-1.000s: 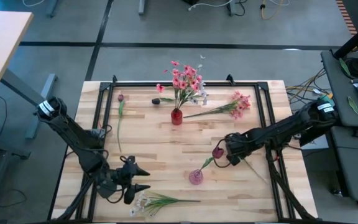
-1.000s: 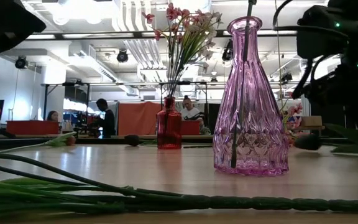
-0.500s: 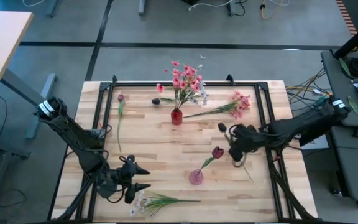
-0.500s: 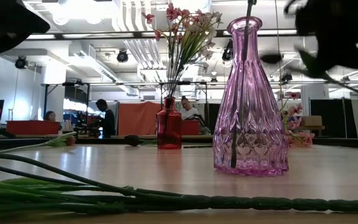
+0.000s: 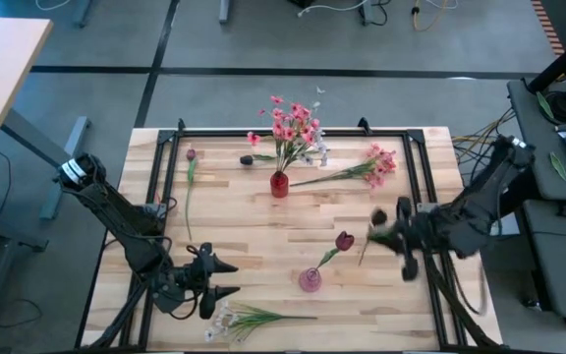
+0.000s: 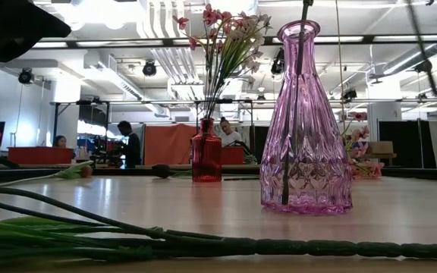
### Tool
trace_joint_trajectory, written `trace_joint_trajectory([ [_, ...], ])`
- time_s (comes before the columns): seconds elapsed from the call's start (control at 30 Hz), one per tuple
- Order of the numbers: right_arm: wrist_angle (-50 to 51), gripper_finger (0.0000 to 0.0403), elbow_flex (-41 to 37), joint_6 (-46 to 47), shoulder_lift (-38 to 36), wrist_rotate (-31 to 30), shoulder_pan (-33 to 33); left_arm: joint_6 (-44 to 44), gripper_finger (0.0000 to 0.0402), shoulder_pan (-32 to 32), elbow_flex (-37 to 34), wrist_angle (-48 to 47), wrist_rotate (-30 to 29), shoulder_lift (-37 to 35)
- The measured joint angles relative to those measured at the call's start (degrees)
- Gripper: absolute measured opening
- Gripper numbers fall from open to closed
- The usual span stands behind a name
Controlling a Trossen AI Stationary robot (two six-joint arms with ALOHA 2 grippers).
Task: Sort flowers into vase by color
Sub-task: Put the black flower into the purple vase
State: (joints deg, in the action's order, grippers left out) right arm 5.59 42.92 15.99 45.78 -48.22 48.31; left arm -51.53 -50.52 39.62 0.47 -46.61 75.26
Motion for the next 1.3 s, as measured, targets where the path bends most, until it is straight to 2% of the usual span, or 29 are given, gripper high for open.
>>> trace_joint_trajectory([
  [0.1, -22.01, 0.0013, -2.58, -15.57, 4.91, 1.47, 3.61, 0.15, 0.0249, 0.0, 0.0, -0.02, -0.02, 0.0],
  [0.17, -34.8, 0.0013, -3.24, -23.98, 9.08, 4.48, 3.9, 0.26, 0.0249, 0.0, 0.0, -0.02, -0.56, 0.0],
  [0.3, -45.28, 0.0013, -2.21, -30.37, 16.08, 5.79, 3.43, 0.3, 0.0249, 0.0, 0.0, -0.02, -0.94, 0.0],
  [0.67, -45.78, 0.0013, 4.62, -31.59, 22.6, 5.52, -1.99, 0.97, 0.0249, 0.0, 0.0, -0.04, -1.03, 0.0],
  [0.83, -44.57, 0.0013, 4.65, -30.38, 22.68, 5.57, -3.76, 1.05, 0.0249, 0.0, 0.0, -0.02, -1.03, 0.0],
  [1.13, -37.29, 0.0013, 4.56, -22.53, 22.89, 5.61, -6.07, 1.53, 0.0249, 0.0, 0.0, -0.04, -1.03, 0.0],
  [1.3, -37.47, 0.002, 4.56, -21.47, 23.83, 5.63, -6.16, 1.53, 0.0249, 0.0, 0.0, -0.04, -1.03, 0.0],
])
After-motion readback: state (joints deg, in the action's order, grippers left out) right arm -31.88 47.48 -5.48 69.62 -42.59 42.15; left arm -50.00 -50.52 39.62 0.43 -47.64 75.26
